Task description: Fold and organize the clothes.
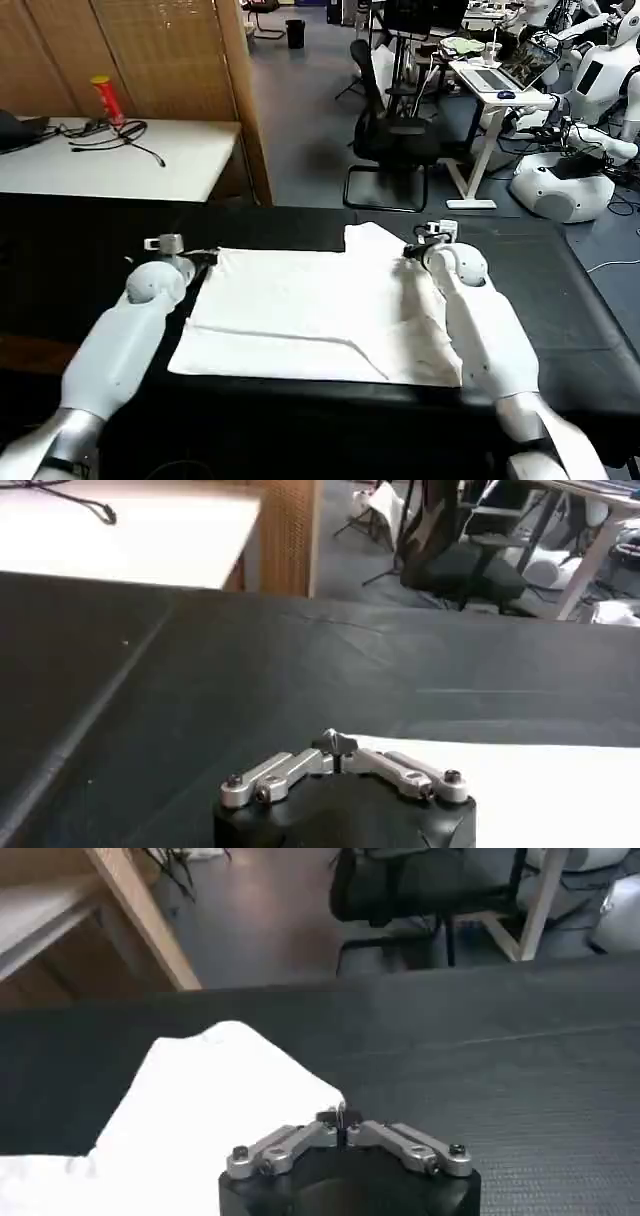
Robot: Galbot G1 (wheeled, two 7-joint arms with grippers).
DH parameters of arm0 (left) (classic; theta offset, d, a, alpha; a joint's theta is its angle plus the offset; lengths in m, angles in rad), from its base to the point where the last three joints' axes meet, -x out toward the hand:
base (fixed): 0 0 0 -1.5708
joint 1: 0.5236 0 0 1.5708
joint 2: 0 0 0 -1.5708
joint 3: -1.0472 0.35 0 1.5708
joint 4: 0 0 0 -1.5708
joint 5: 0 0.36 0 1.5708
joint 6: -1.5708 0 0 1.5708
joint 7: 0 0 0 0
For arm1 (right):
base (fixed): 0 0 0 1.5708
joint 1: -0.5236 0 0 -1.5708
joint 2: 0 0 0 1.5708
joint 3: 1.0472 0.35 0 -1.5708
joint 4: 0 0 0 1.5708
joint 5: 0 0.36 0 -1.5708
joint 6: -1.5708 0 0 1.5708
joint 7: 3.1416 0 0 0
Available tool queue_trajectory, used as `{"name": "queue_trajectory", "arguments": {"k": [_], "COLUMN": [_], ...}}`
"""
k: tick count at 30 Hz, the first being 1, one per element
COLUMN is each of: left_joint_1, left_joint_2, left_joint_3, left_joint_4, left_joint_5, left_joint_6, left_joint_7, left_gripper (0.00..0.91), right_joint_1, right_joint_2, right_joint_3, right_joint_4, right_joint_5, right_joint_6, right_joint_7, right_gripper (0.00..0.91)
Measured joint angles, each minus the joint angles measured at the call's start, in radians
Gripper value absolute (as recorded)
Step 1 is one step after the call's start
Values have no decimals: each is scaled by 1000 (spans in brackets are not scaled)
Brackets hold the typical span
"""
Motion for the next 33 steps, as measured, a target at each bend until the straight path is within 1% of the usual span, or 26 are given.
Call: {"name": "queue_trajectory", "arguments": {"k": [4,10,15,16,22,33], "left_joint_1": [25,85,147,162,258,482], "left_joint_2": [21,68,108,117,162,248], "left_joint_3": [-8,-37,-72,-82,-140,-248], "left_joint_4": [-68,-190,-293,-316,-430,-623], "left_joint_5": [-15,-26,-41,-44,-56,-64], "left_joint_6": [7,14,14,15,15,24], "left_joint_7": [-8,-21,-22,-22,-21,-26], "left_gripper": [0,0,0,0,0,0], "right_joint_1": [-23,-72,-113,-121,-192,-414], "right_joint_2": [-20,-60,-97,-104,-156,-267], "right_joint_3": [1,15,31,33,38,79], "right_joint_4": [57,174,269,284,386,643], "right_joint_5": [14,39,73,76,83,73], "right_joint_6": [0,10,3,1,1,0], "right_joint_7": [-13,-15,-13,-13,-11,27], "right_gripper": [49,49,39,49,39,49]}}
